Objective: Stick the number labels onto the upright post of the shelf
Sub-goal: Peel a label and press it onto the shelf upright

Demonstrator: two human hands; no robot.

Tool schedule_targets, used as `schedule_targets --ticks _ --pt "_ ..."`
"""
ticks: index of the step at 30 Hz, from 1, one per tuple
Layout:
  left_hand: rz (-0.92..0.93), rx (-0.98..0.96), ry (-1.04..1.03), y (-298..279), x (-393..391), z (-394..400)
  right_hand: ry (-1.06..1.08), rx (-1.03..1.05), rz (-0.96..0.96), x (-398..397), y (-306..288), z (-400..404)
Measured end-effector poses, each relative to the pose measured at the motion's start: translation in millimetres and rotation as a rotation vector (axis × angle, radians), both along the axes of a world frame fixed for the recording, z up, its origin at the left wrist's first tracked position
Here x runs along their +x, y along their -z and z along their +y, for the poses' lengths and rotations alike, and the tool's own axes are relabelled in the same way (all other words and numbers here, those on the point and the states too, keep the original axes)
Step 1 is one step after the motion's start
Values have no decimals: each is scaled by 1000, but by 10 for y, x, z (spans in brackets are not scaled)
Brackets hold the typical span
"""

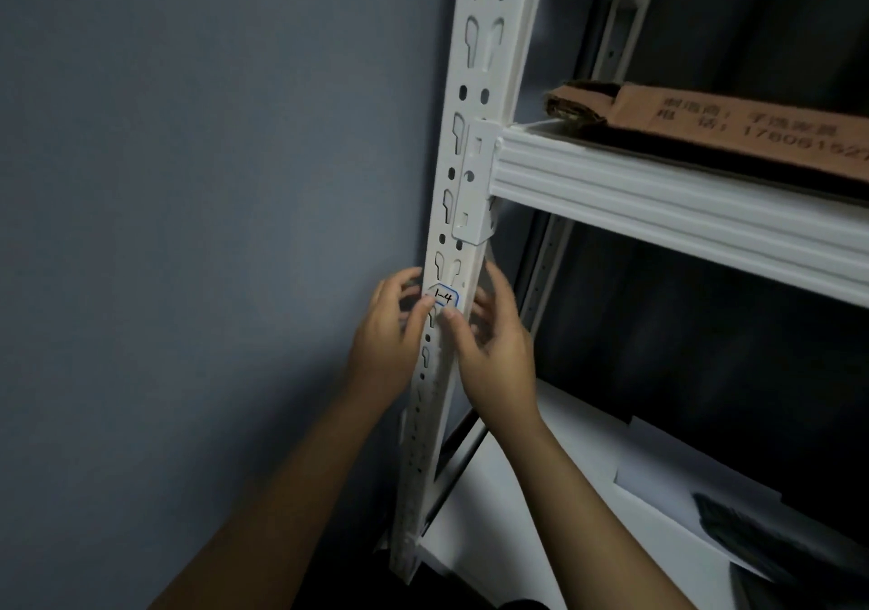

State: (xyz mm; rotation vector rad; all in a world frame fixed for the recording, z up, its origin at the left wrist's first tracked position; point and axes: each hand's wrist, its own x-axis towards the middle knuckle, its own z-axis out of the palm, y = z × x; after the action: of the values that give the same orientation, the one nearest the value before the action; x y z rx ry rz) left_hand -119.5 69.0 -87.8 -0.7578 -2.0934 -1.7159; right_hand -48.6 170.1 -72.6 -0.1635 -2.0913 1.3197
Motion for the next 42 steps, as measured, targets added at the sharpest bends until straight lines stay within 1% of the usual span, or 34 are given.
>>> schedule_targets --ticks 3,6,9,11,14,19,26,29,31,36,42 --pt "-72 58 87 -9 -36 27 145 223 78 50 1 -8" --pt "-81 102 157 -25 -57 43 304 546 239 59 -81 51" --pt "-99 140 207 -22 -94 31 366 852 327 23 -209 114" --pt "-120 144 223 -13 -121 17 380 1019 365 -16 -298 144" --pt "-138 140 242 -19 -148 0 414 1211 351 -84 -390 177" --pt "-158 119 269 -46 -200 -14 410 1411 310 -143 -419 169" --pt "-176 166 312 -71 -182 -39 425 1572 365 -252 -503 155" --pt "-191 181 292 -77 -177 -29 414 1632 381 -277 -504 163" --pt "-200 180 266 -74 -179 -25 408 1619 390 -281 -496 176" --pt "-227 140 210 -48 -181 -35 362 1503 405 -274 -470 181" --pt "-231 140 167 -45 -152 -36 322 1467 408 -268 -476 193"
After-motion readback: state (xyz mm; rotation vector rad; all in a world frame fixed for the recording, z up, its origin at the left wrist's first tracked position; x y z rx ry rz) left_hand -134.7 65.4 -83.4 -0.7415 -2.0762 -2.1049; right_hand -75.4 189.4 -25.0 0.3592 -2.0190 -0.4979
